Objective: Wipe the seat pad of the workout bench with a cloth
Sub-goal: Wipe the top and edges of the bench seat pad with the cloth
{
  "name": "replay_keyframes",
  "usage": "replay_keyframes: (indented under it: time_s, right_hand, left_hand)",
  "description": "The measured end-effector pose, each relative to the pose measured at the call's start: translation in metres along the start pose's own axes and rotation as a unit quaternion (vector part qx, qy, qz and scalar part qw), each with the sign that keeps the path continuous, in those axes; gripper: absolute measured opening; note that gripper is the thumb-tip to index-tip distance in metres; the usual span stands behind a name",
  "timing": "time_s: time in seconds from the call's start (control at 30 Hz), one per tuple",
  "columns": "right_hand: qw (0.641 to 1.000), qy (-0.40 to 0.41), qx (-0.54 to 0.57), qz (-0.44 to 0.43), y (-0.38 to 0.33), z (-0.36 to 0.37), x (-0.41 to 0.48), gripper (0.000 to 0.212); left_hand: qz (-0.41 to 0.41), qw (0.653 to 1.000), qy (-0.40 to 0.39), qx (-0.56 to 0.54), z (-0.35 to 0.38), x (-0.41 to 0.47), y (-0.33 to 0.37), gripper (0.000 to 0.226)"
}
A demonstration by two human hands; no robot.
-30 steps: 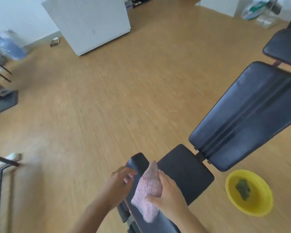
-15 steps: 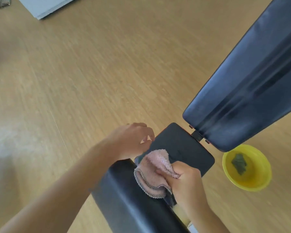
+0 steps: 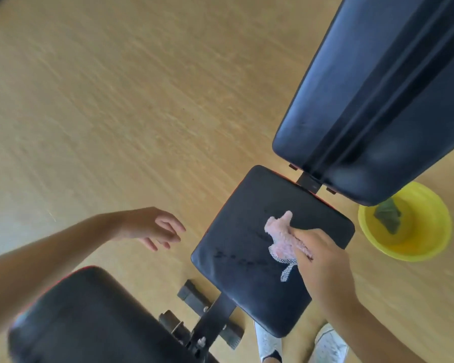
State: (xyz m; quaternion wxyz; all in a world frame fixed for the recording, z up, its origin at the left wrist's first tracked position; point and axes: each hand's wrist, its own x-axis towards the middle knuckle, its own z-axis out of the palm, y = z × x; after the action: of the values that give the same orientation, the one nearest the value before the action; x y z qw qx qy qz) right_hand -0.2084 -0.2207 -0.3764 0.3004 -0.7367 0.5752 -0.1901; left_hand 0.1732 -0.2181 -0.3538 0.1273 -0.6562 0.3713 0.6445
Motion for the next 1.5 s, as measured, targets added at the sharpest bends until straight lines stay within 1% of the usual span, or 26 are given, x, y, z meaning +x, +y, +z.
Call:
replay_keyframes:
  time_s: [0.07, 0.13, 0.23, 0.3, 0.4, 0.47, 0.53, 0.6, 0.67, 0.7, 0.77, 0.8, 0.87, 0.9, 0.93, 0.97, 1.0, 1.03, 1.1, 1.17, 1.23, 1.27, 1.3, 1.37, 1.43, 1.5]
  right_hand:
    - [0.999, -0.01, -0.018, -0.048, 0.013, 0.024, 0.005, 0.038]
    - [0.996, -0.065, -0.049, -0.046, 0.023, 0.045, 0.005, 0.042]
    - [0.977, -0.12, -0.154, -0.085, 0.029, 0.067, -0.009, 0.054]
    - [0.973, -0.114, -0.181, -0.085, 0.026, 0.07, -0.015, 0.051]
    - [0.985, -0.051, -0.149, -0.068, 0.028, 0.076, -0.006, 0.026]
    - [0.995, -0.032, -0.088, -0.042, 0.03, 0.076, 0.005, 0.025]
    - [0.997, -0.054, -0.057, -0.019, 0.02, 0.077, 0.009, 0.024]
    - [0.983, -0.138, -0.085, -0.089, 0.008, 0.085, -0.007, 0.023]
    - [0.937, -0.239, -0.127, -0.222, 0.0, 0.09, -0.036, 0.018]
    - [0.917, -0.278, -0.124, -0.258, 0.004, 0.088, -0.047, 0.017]
    - [0.877, -0.305, -0.145, -0.342, 0.003, 0.085, -0.033, 0.022]
    - [0.865, -0.275, -0.218, -0.358, 0.003, 0.08, -0.007, 0.028]
    - [0.894, -0.191, -0.285, -0.287, 0.016, 0.063, 0.06, 0.033]
    - [0.92, -0.143, -0.286, -0.225, 0.028, 0.057, 0.085, 0.031]
    - [0.961, -0.081, -0.249, -0.091, 0.036, 0.051, 0.107, 0.029]
    - [0.978, 0.024, -0.207, -0.004, 0.04, 0.046, 0.114, 0.027]
    - [0.98, 0.087, -0.175, 0.018, 0.037, 0.049, 0.108, 0.024]
    - [0.983, 0.074, -0.171, 0.007, 0.033, 0.06, 0.087, 0.023]
    - [0.987, -0.063, -0.134, -0.062, 0.007, 0.094, 0.021, 0.032]
    - [0.946, -0.239, -0.14, -0.17, -0.015, 0.105, -0.039, 0.03]
    - [0.86, -0.3, -0.168, -0.377, -0.001, 0.11, -0.056, 0.017]
    - [0.828, -0.302, -0.164, -0.443, 0.012, 0.104, -0.041, 0.017]
    - [0.821, -0.277, -0.156, -0.475, 0.021, 0.095, -0.016, 0.017]
    - [0.869, -0.18, -0.191, -0.42, 0.029, 0.075, 0.046, 0.02]
    - [0.934, -0.061, -0.218, -0.277, 0.035, 0.057, 0.089, 0.021]
    - [0.98, 0.038, -0.169, -0.095, 0.029, 0.063, 0.087, 0.015]
  left_hand:
    - [-0.006, 1.0, -0.005, -0.025, 0.023, 0.022, -0.026, 0.041]
    - [-0.009, 0.999, 0.011, -0.05, 0.044, 0.044, -0.046, 0.056]
    - [0.007, 0.993, 0.006, -0.117, 0.066, 0.066, -0.065, 0.069]
    - [0.035, 0.985, -0.003, -0.168, 0.076, 0.075, -0.066, 0.057]
    - [0.064, 0.972, 0.032, -0.222, 0.089, 0.086, -0.066, 0.041]
    - [0.072, 0.964, 0.056, -0.251, 0.097, 0.089, -0.068, 0.038]
    - [0.077, 0.953, 0.073, -0.284, 0.104, 0.089, -0.071, 0.034]
    - [0.076, 0.944, 0.084, -0.309, 0.108, 0.088, -0.073, 0.032]
    - [0.073, 0.94, 0.086, -0.322, 0.11, 0.088, -0.072, 0.028]
    - [0.072, 0.938, 0.083, -0.329, 0.109, 0.088, -0.071, 0.028]
    - [0.071, 0.935, 0.078, -0.339, 0.107, 0.088, -0.071, 0.029]
    - [0.072, 0.934, 0.075, -0.341, 0.107, 0.087, -0.071, 0.03]
    - [0.073, 0.934, 0.073, -0.343, 0.108, 0.089, -0.072, 0.03]
    - [0.072, 0.932, 0.077, -0.348, 0.109, 0.089, -0.074, 0.031]
    - [0.071, 0.928, 0.081, -0.355, 0.111, 0.089, -0.075, 0.031]
    - [0.071, 0.925, 0.085, -0.363, 0.113, 0.09, -0.076, 0.032]
    - [0.072, 0.924, 0.086, -0.366, 0.115, 0.09, -0.076, 0.033]
    - [0.073, 0.923, 0.088, -0.368, 0.117, 0.09, -0.075, 0.033]
    - [0.074, 0.921, 0.094, -0.37, 0.118, 0.09, -0.076, 0.033]
    - [0.072, 0.922, 0.096, -0.367, 0.117, 0.091, -0.076, 0.035]
    - [0.07, 0.921, 0.098, -0.37, 0.116, 0.091, -0.076, 0.036]
    - [0.069, 0.919, 0.095, -0.375, 0.117, 0.091, -0.076, 0.036]
    - [0.07, 0.917, 0.093, -0.382, 0.117, 0.091, -0.075, 0.036]
    - [0.068, 0.913, 0.088, -0.393, 0.118, 0.09, -0.076, 0.036]
    - [0.062, 0.909, 0.095, -0.401, 0.12, 0.089, -0.075, 0.036]
    - [0.059, 0.905, 0.105, -0.409, 0.122, 0.086, -0.073, 0.034]
